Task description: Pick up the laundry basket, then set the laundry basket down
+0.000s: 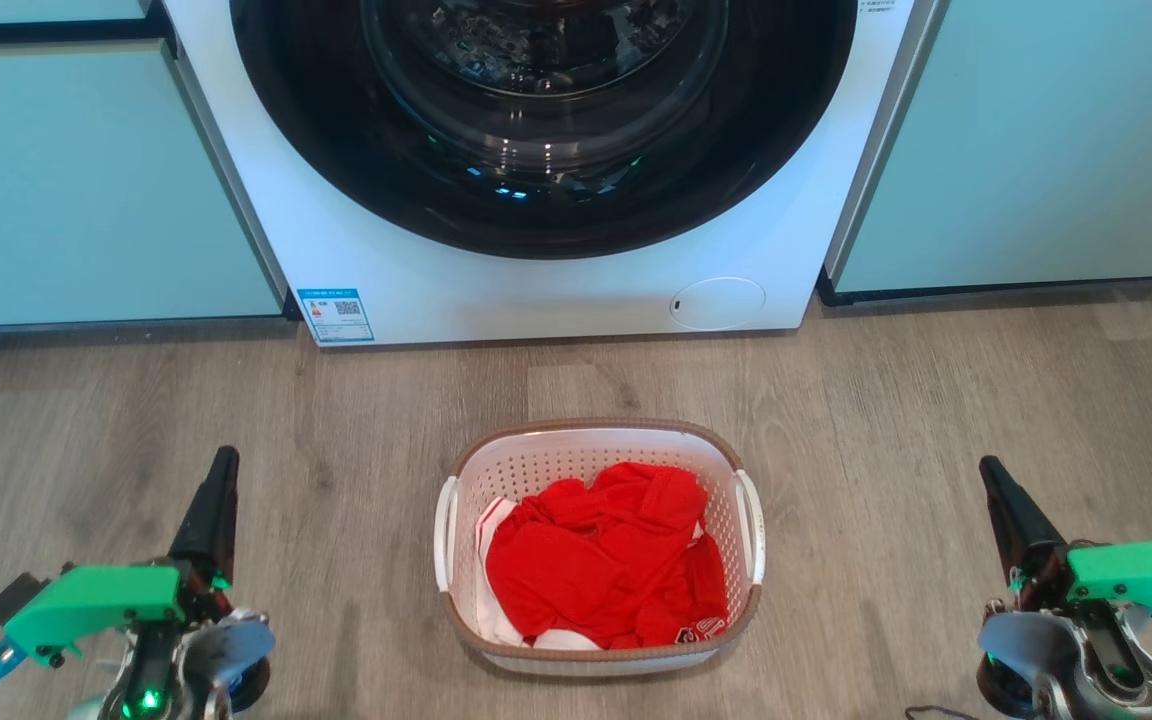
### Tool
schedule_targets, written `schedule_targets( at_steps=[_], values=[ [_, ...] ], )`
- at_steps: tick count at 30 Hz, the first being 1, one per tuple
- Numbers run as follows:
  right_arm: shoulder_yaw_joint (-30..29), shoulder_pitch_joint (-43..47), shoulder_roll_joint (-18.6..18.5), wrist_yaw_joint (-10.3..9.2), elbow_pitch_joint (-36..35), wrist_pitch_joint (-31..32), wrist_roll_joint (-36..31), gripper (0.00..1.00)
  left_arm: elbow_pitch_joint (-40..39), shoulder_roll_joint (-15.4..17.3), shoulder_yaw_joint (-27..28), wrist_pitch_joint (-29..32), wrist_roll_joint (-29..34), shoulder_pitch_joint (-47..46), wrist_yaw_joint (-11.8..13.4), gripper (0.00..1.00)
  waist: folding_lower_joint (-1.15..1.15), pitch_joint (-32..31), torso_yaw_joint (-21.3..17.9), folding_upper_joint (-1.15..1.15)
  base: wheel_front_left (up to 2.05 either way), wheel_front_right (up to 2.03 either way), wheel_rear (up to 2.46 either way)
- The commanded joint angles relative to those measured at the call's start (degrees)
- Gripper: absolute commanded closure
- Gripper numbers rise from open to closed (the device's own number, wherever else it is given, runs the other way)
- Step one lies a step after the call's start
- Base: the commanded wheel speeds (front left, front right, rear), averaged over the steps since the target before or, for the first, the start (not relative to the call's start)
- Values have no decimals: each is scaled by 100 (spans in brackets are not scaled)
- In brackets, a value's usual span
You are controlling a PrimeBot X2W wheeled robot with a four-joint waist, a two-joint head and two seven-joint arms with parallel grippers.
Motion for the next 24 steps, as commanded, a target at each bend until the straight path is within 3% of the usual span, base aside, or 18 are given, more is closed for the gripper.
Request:
schedule_targets(
  at_steps=[1,24],
  values=[
    [98,-277,-47,8,-196,47,-56,100,-166,30,206,33,51,-319,-39,100,0,0,0,0,0,0,0],
    [95,-277,-45,8,-196,50,-59,100,-166,26,212,37,56,-319,-39,100,0,0,0,0,0,0,0]
  ],
)
